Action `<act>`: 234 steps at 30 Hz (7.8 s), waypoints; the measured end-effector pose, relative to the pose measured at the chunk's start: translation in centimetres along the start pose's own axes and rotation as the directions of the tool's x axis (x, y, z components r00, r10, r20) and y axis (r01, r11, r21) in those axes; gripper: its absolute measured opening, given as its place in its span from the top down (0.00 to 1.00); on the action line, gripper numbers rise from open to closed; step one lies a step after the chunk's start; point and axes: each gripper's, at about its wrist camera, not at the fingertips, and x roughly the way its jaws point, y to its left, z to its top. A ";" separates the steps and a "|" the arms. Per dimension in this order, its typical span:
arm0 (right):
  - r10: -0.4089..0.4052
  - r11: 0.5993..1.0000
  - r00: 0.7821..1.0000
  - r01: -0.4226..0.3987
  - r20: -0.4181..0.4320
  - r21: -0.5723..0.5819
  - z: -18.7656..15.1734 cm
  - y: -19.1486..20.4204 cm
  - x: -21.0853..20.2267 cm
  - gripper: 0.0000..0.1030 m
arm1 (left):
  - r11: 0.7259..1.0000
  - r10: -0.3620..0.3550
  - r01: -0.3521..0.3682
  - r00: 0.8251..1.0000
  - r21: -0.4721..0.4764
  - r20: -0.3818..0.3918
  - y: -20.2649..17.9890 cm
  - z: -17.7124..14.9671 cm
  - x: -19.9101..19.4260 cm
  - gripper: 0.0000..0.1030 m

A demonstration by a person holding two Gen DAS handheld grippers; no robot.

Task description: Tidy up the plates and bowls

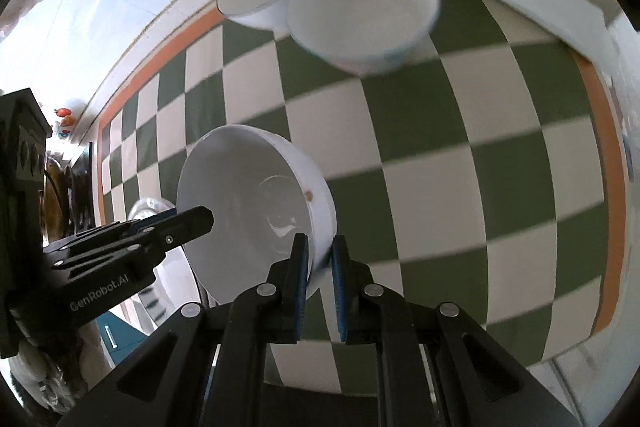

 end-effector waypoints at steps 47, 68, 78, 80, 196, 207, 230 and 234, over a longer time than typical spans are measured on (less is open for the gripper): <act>0.009 0.993 0.999 -0.013 0.033 0.121 16.2 -9.4 -1.7 0.53 | 0.999 0.006 -0.007 1.000 -0.049 -0.021 -4.7 16.9 3.6 0.70; 0.019 0.993 1.000 -0.019 0.001 0.112 17.6 -8.8 1.1 0.90 | 0.998 0.062 -0.062 0.998 0.026 -0.003 -6.3 16.4 4.3 0.87; 0.026 0.998 0.999 -0.028 0.029 0.063 12.6 -6.0 -3.6 0.90 | 0.998 0.038 -0.041 0.998 0.052 0.042 -6.4 11.3 -0.7 0.87; 0.025 0.998 0.999 -0.026 0.038 0.049 11.0 -5.2 -4.5 0.90 | 0.998 0.033 -0.036 0.998 0.056 0.046 -6.2 10.0 -1.6 0.87; 0.018 0.995 0.999 -0.013 0.050 -0.095 11.0 2.1 -6.2 0.92 | 0.997 0.054 -0.048 0.992 -0.058 0.114 -0.2 8.1 -4.5 0.92; 0.002 0.997 0.999 0.000 0.033 -0.073 2.4 1.0 -6.8 0.92 | 1.000 0.023 -0.022 0.998 -0.017 0.060 -0.9 1.1 -3.9 0.92; -0.008 1.000 0.999 0.008 -0.043 -0.014 -2.5 -2.1 -2.7 0.92 | 0.998 0.061 -0.060 0.997 0.023 -0.042 -1.5 -2.4 0.7 0.92; -0.006 1.000 0.999 0.006 -0.053 -0.007 -2.5 -2.3 -2.2 0.92 | 0.998 0.065 -0.064 0.997 0.026 -0.044 -1.6 -2.3 0.7 0.92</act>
